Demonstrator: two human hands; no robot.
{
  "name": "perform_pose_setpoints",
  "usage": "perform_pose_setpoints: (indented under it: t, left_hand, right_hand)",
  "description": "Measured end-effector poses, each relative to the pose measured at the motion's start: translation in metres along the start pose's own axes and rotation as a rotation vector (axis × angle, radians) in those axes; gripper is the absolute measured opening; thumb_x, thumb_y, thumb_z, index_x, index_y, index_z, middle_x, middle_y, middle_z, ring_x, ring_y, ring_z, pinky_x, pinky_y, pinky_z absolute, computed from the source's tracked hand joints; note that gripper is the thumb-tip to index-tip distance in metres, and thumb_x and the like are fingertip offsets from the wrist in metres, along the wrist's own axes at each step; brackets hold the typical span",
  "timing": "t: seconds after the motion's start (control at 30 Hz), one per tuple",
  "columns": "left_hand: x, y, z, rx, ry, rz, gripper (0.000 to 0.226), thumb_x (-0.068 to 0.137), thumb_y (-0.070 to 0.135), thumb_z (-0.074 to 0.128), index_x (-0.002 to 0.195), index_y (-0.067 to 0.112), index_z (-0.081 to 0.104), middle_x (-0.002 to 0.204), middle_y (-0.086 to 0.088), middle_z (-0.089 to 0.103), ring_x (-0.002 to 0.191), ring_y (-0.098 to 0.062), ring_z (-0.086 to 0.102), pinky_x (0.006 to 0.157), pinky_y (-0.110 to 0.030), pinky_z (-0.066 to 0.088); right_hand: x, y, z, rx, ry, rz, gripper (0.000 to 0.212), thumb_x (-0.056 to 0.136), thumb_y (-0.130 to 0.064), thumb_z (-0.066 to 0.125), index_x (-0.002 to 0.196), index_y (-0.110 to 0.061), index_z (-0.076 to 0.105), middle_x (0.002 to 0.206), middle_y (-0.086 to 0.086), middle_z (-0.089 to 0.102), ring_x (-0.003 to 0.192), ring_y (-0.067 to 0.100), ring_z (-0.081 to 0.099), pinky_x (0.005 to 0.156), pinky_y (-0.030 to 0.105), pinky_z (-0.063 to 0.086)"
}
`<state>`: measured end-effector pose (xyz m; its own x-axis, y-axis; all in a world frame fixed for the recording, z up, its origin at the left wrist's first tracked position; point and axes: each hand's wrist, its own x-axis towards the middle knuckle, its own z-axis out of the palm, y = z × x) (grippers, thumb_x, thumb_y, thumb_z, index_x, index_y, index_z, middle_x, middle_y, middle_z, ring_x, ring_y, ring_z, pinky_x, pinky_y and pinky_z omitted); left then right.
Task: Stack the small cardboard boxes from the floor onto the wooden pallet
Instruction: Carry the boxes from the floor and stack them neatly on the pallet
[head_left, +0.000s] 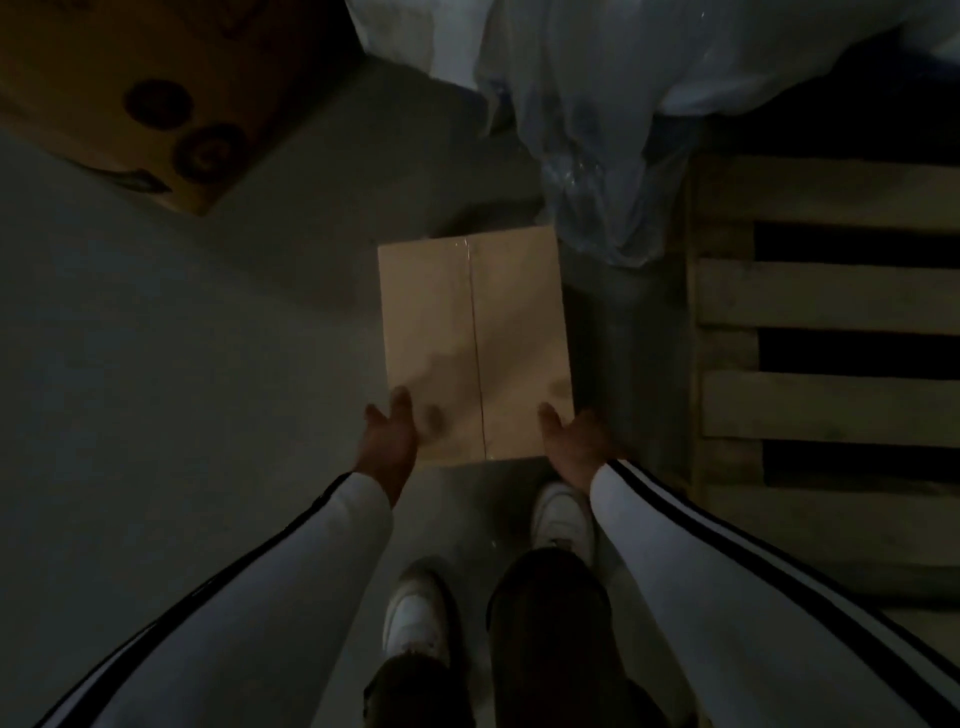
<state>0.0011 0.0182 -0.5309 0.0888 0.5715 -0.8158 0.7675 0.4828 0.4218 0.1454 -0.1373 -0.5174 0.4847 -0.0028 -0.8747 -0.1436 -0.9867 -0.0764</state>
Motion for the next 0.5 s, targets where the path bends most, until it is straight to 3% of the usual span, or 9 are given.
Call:
perform_pose_setpoints:
  t: [0.03,0.1,0.2,0.27,0.33,0.37,0.5]
  left_hand:
    - [0.007,-0.008,-0.001,-0.115,-0.019,-0.065,0.116,0.070,0.096,0.039,0.148,0.010,0.045,0.149,-0.014,0.051,0.133,-0.036,0.051,0.117,-0.048,0.035]
    - [0.004,-0.016,-0.006,-0.198,0.027,-0.067,0.110,0.060,0.096,0.037,0.127,0.013,0.063,0.126,-0.013,0.067,0.112,-0.033,0.064,0.107,-0.051,0.046]
    - [-0.042,0.023,-0.025,-0.217,0.164,0.068,0.068,0.087,0.069,0.040,0.098,0.009,0.071,0.100,-0.014,0.072,0.094,-0.032,0.067,0.096,-0.050,0.052]
    - [-0.067,0.054,-0.041,-0.327,0.255,0.149,0.049,0.094,0.056,0.045,0.085,0.014,0.068,0.095,-0.012,0.072,0.087,-0.027,0.067,0.089,-0.045,0.055]
    - [-0.093,0.097,-0.058,-0.421,0.274,0.203,0.037,0.099,0.043,0.047,0.078,0.016,0.061,0.086,-0.007,0.070,0.075,-0.020,0.064,0.074,-0.034,0.053]
    - [-0.102,0.118,-0.064,-0.422,0.265,0.253,0.037,0.099,0.038,0.047,0.074,0.013,0.059,0.079,-0.007,0.066,0.070,-0.020,0.060,0.068,-0.032,0.048]
    - [-0.116,0.189,-0.079,-0.303,0.151,0.375,0.033,0.087,0.036,0.052,0.080,0.005,0.063,0.080,-0.013,0.061,0.073,-0.022,0.055,0.065,-0.033,0.041]
  right_hand:
    - [0.003,0.001,0.002,0.145,-0.070,0.029,0.080,0.098,-0.067,0.039,0.155,-0.013,0.028,0.156,0.014,0.039,0.139,0.035,0.043,0.112,0.043,0.034]
    - [0.002,0.002,0.000,0.278,-0.123,0.030,0.082,0.094,-0.071,0.041,0.152,-0.013,0.037,0.153,0.013,0.044,0.137,0.034,0.045,0.114,0.042,0.034]
    - [-0.025,-0.004,-0.026,0.342,-0.113,-0.061,0.077,0.095,-0.073,0.036,0.142,-0.014,0.052,0.142,0.011,0.054,0.130,0.033,0.052,0.112,0.043,0.037]
    - [-0.048,-0.011,-0.051,0.409,-0.105,-0.128,0.080,0.082,-0.086,0.032,0.124,-0.027,0.066,0.126,0.005,0.068,0.113,0.029,0.063,0.101,0.046,0.045]
    - [-0.067,-0.021,-0.081,0.467,-0.061,-0.161,0.083,0.073,-0.092,0.029,0.103,-0.029,0.073,0.103,0.000,0.076,0.094,0.021,0.070,0.084,0.041,0.050]
    - [-0.072,-0.026,-0.093,0.511,-0.012,-0.159,0.077,0.079,-0.089,0.031,0.096,-0.027,0.074,0.096,0.000,0.077,0.089,0.019,0.071,0.079,0.038,0.050]
    - [-0.091,-0.057,-0.143,0.604,0.068,-0.168,0.056,0.099,-0.066,0.034,0.093,-0.023,0.069,0.087,-0.004,0.070,0.082,0.012,0.065,0.062,0.027,0.040]
